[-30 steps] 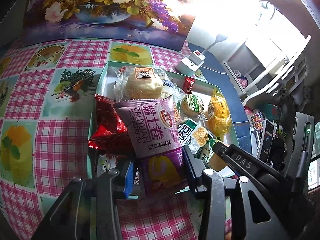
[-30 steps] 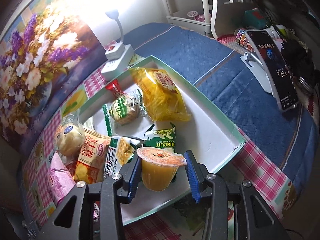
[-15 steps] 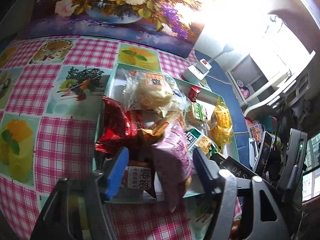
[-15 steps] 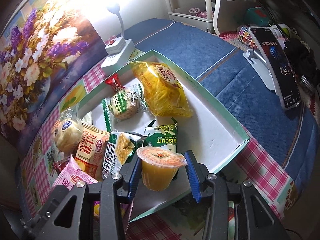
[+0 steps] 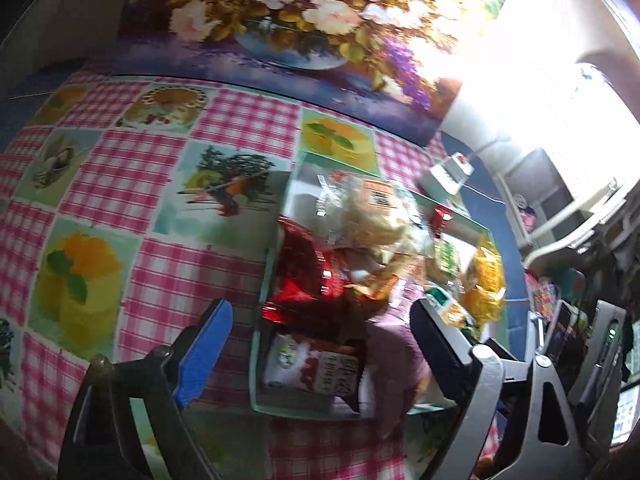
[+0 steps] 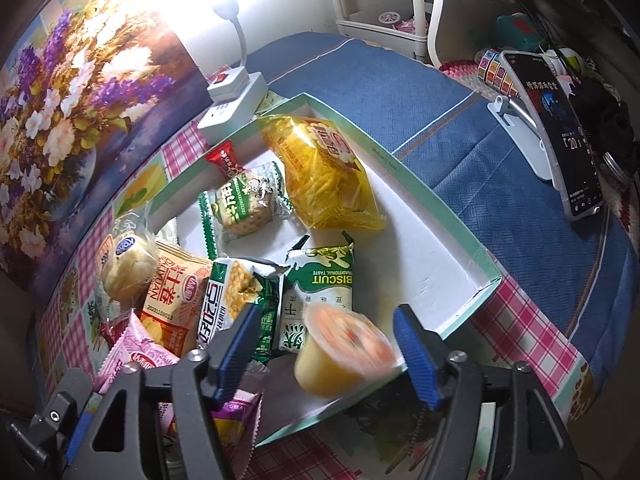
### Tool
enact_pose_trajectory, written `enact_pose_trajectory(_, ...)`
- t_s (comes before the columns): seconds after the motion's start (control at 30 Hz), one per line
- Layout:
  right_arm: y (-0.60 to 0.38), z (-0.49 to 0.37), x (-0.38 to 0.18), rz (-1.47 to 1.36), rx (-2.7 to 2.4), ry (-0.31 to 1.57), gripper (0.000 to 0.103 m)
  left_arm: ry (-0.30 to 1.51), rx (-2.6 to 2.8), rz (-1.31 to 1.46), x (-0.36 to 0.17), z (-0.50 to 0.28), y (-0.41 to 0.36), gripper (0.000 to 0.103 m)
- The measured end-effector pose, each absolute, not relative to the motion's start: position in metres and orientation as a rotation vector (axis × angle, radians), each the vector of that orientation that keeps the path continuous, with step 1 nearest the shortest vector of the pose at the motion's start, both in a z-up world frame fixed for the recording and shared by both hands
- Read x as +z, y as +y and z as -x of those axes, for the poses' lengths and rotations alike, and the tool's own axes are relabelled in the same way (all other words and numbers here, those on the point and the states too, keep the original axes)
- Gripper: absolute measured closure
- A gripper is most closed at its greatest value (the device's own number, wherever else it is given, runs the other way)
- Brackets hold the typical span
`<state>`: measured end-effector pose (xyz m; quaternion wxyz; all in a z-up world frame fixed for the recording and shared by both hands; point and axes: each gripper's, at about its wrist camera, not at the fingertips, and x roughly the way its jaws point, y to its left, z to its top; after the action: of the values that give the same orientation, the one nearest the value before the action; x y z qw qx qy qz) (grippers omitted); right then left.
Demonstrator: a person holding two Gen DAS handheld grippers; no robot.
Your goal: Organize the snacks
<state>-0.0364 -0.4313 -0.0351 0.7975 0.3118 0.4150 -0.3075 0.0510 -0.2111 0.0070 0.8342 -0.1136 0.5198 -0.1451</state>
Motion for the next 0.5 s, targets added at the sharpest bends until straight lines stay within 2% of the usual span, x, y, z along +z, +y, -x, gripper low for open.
enact_pose_trajectory(0.07, -0.431, 0.035, -0.037, -0.665, -0.657, 0.900, 0.027, 1.101, -0.265, 0.235, 0.006, -0.053, -0.206, 0.008)
enact_pose_trajectory(0.23, -0.431, 0.035, -0.036, -0.657, -0.651, 0.891, 0.000, 1.106, -0.178, 0.241, 0.003, -0.056, -0.191, 0.007)
enact_pose_trajectory(0.5, -0.418, 0.024, -0.026, -0.573, -0.592, 0.890, 0.000, 1.150, -0.100, 0.303, -0.005, -0.058, -0.171, 0.007)
